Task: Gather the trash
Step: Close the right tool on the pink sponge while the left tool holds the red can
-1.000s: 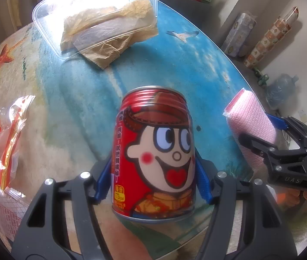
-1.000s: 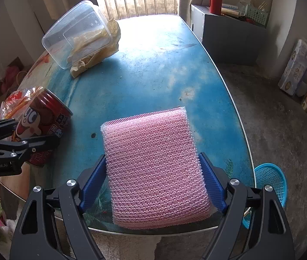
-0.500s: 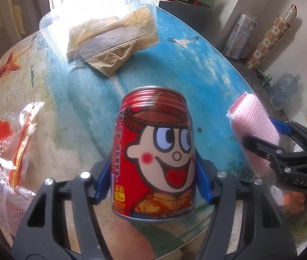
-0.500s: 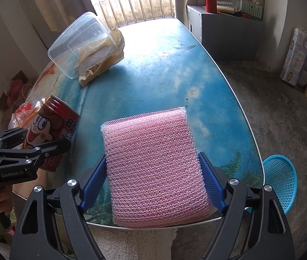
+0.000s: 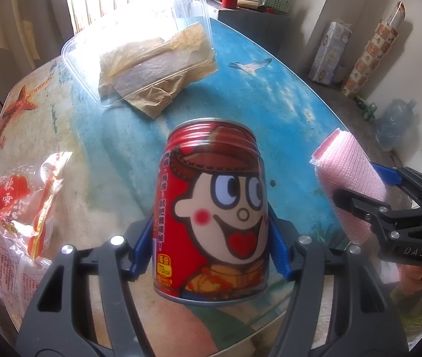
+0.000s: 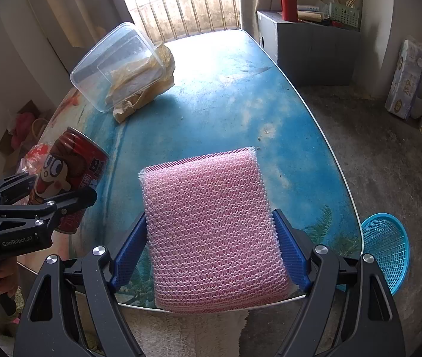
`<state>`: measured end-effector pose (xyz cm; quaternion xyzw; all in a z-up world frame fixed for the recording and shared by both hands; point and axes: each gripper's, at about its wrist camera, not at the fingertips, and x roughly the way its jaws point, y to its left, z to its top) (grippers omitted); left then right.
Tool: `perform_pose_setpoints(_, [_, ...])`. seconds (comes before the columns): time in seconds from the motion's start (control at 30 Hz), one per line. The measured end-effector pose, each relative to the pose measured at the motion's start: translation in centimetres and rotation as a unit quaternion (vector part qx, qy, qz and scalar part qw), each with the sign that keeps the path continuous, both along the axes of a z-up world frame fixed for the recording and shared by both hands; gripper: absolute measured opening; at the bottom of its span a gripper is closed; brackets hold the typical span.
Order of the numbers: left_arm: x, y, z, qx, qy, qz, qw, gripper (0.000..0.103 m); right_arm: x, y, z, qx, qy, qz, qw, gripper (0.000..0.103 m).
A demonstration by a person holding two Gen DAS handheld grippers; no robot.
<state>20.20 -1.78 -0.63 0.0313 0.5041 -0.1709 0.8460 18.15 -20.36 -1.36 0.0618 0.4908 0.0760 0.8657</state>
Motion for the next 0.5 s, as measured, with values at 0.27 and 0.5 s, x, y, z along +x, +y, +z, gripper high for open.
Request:
perform_pose_setpoints(0.27, [-0.7,-0.3,0.9,0.012,-0.018,-0.002,0.9998,0.062,-0.3,-0.3,0.4,0.003,-0.007,-0.002,1.0,0.079])
perform_pose_setpoints(0.5, [-1.3,-0.6,2.0,0.025,-0.039,-0.004,0.9989,0.062,-0.6,-0.6,0.7,0.008,-0.013,-0.004,1.0,0.079])
